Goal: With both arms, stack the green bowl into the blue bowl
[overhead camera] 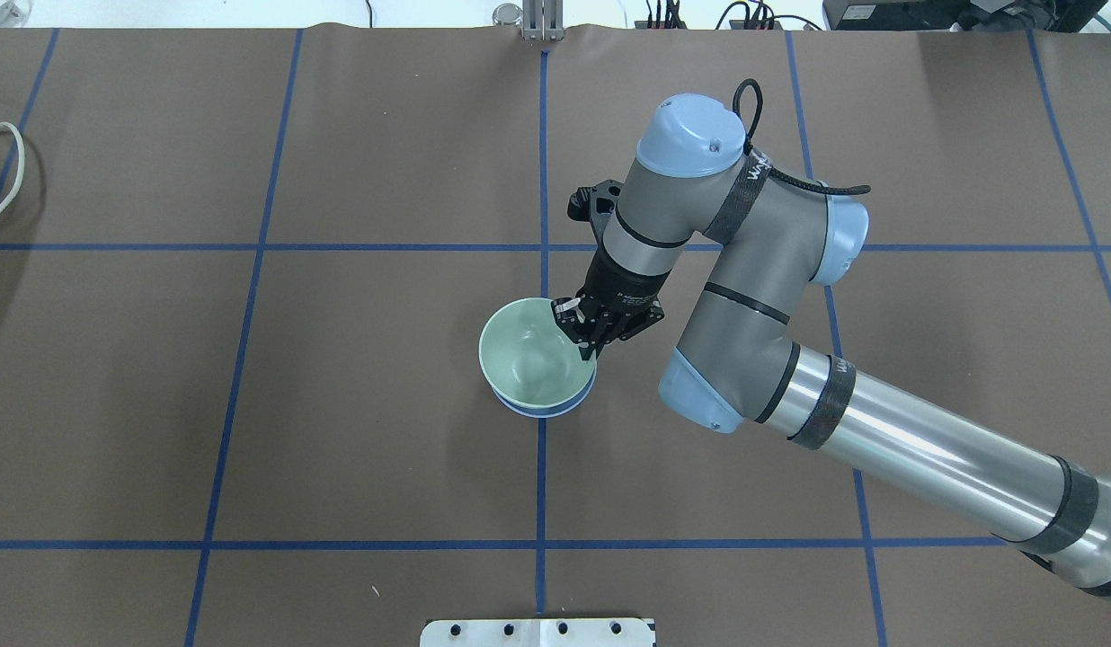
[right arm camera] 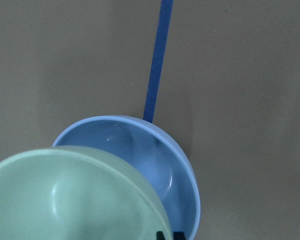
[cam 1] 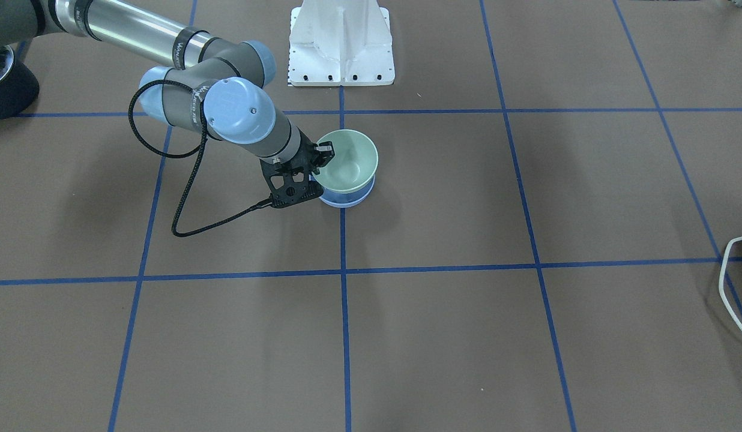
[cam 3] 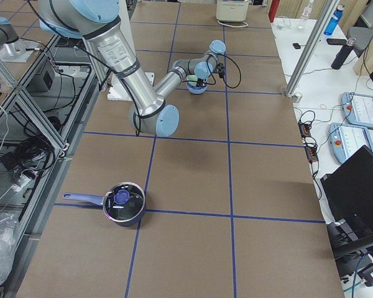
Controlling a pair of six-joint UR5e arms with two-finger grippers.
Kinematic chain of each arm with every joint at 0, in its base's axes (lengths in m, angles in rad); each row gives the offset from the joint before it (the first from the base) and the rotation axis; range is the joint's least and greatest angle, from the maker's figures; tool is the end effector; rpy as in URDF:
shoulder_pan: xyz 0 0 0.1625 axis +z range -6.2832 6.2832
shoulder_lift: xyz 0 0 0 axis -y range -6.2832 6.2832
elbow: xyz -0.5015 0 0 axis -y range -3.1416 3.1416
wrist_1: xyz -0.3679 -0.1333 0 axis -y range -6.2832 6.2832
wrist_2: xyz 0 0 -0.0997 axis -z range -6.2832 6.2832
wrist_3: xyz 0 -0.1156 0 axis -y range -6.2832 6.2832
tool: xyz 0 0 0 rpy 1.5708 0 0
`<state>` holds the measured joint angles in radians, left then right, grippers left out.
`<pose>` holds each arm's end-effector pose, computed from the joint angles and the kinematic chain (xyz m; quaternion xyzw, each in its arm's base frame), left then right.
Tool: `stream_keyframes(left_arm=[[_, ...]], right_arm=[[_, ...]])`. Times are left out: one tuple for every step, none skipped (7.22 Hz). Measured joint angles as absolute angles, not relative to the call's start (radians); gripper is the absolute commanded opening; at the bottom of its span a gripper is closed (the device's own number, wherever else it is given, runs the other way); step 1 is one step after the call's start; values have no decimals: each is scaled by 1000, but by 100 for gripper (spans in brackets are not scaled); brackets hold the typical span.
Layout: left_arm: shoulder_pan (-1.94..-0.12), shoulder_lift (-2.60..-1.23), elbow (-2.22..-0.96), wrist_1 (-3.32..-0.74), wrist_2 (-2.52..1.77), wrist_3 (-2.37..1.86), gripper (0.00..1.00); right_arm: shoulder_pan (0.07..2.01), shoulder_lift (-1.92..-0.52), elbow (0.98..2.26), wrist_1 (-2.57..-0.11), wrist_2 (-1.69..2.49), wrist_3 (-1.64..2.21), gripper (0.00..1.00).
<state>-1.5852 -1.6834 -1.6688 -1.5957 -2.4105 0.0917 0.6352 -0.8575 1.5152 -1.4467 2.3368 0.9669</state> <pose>-0.0549 -0.5303 0.6357 0.1286 0.3985 0.0829 0.9043 -0.5712 -0.4871 0.3057 -0.0761 -0.4884 -0.1289 0.8597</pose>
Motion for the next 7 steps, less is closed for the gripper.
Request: stream_keyframes(left_arm=[[-1589,-1674,-1672,-1596,-2399,98,98],[-1591,-1670,-1674,-1596,-2394,100,98],[-1591,-1668,-1674,-1595,-2392,101,98],[-1591,-1666,-1673,-1595,-2392,101,98],[-1590,-1666,-1672,-1594,-2392,101,98],[-1589,-1667,-1670,-1593,-2392,101,98],[-1588,-1669,-1669,-1592,-2392,100,98]], right_arm=[[638,-857,1515,-1449,2324,968,0],[640,-857,1513,-1452,2313,968,0],[641,-856,1509,-1454,2304,969,0],[641,-853,1501,-1454,2295,971,0],[639,-849,1494,-1453,2291,973,0],[636,-847,1490,-1453,2290,973,0],[632,-846,1489,-1453,2289,974,0]])
